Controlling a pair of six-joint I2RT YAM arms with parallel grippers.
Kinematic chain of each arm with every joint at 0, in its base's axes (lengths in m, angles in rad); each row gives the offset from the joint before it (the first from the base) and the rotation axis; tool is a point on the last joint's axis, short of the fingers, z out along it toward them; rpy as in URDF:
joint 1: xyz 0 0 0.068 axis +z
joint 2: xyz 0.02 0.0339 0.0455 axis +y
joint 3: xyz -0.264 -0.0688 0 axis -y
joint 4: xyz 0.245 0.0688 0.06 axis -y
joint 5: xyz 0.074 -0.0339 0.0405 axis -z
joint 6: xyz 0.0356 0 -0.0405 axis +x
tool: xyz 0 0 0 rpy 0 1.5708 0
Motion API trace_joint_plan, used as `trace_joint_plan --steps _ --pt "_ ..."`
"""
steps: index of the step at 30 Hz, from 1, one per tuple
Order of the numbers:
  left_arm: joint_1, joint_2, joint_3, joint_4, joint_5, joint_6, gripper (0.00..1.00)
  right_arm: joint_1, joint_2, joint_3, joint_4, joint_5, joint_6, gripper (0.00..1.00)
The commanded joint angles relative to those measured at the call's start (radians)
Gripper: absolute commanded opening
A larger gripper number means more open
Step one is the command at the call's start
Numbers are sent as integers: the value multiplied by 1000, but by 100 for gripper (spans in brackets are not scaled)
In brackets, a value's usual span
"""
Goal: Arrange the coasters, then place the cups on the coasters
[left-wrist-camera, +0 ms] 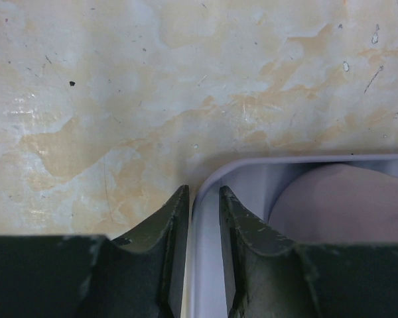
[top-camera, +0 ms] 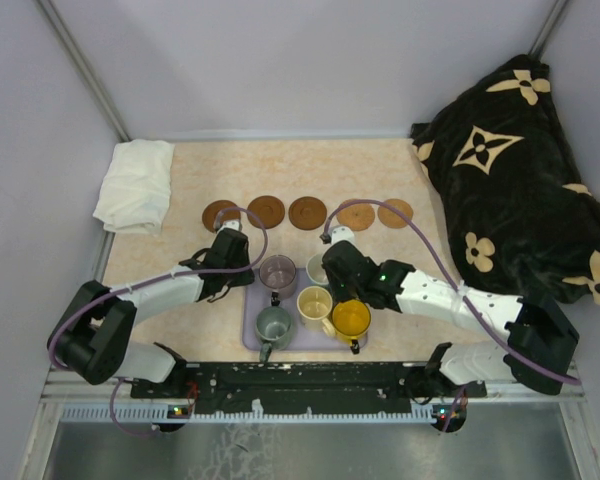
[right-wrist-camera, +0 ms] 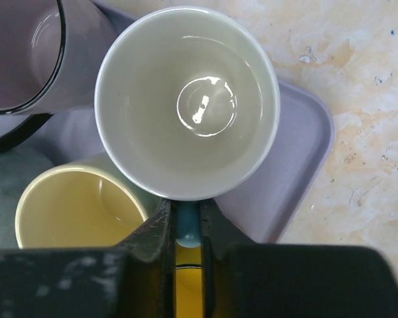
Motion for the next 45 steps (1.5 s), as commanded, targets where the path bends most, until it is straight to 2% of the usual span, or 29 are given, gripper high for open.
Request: trace_joint_plan --steps 1,11,21,24,30,35,40,45 --pt "6 -1 -27 -59 -1 -7 34 8 3 -1 30 36 -5 0" --pt "6 -12 -27 -62 -7 -8 34 7 -41 44 6 201 -34 0" --pt "6 -26 -34 -70 -18 -13 36 -3 -112 110 98 399 -210 0" --pt "6 -36 -29 -81 -30 -15 43 -65 -121 127 123 401 -254 0" --pt "6 -69 1 -112 -55 -17 59 -278 -129 135 242 297 -339 0" --pt "7 -105 38 -142 -101 -18 66 -426 -65 140 373 254 -406 0" --pt "7 -145 87 -181 -157 -16 73 -518 21 135 508 225 -426 0" --pt "8 -201 120 -185 -231 7 75 -590 120 152 611 178 -410 0"
